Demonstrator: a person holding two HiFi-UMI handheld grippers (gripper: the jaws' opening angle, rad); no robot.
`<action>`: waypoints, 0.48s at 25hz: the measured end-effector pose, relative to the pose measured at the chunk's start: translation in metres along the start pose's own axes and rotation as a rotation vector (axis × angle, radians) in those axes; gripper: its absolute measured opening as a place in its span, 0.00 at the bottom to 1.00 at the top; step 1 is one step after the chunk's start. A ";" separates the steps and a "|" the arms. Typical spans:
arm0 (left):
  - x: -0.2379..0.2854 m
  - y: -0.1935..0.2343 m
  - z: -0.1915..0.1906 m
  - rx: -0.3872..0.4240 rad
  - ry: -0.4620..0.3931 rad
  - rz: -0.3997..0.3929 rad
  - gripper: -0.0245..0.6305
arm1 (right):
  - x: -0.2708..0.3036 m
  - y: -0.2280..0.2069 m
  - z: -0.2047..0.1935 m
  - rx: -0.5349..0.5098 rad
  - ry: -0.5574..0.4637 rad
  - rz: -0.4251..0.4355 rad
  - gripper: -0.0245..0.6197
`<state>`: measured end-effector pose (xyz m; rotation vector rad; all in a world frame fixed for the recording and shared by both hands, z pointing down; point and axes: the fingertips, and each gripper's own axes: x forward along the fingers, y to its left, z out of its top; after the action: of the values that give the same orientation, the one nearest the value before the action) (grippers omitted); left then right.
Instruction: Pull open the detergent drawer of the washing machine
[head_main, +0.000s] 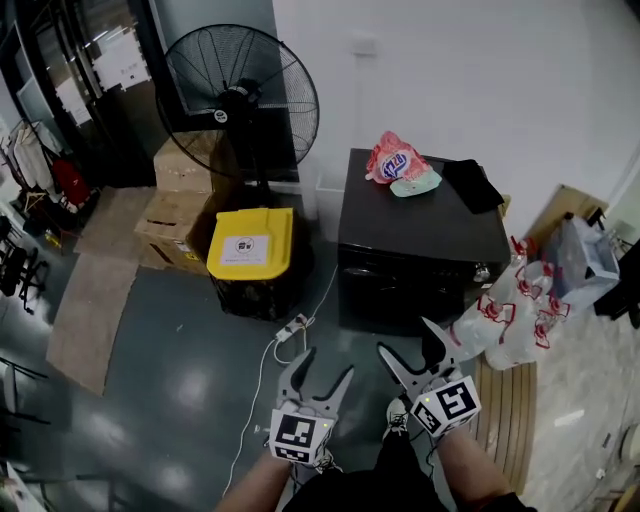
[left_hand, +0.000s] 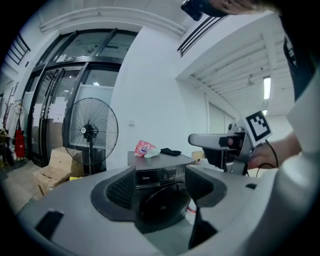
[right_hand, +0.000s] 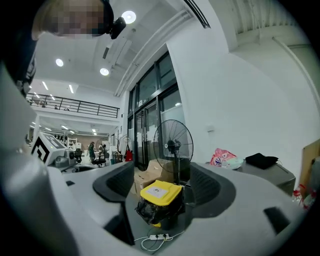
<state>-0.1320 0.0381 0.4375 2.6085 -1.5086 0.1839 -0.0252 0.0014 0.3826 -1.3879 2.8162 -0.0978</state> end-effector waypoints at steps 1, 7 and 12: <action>0.009 -0.001 0.000 -0.004 0.005 0.015 0.47 | 0.006 -0.009 -0.001 0.002 -0.001 0.019 0.59; 0.071 -0.016 0.006 -0.051 0.052 0.097 0.47 | 0.032 -0.071 -0.003 0.015 0.002 0.130 0.59; 0.124 -0.022 0.015 -0.072 0.032 0.177 0.47 | 0.048 -0.125 -0.003 0.030 0.002 0.194 0.59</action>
<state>-0.0509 -0.0588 0.4425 2.4054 -1.7018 0.1841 0.0445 -0.1130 0.3940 -1.1023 2.9198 -0.1397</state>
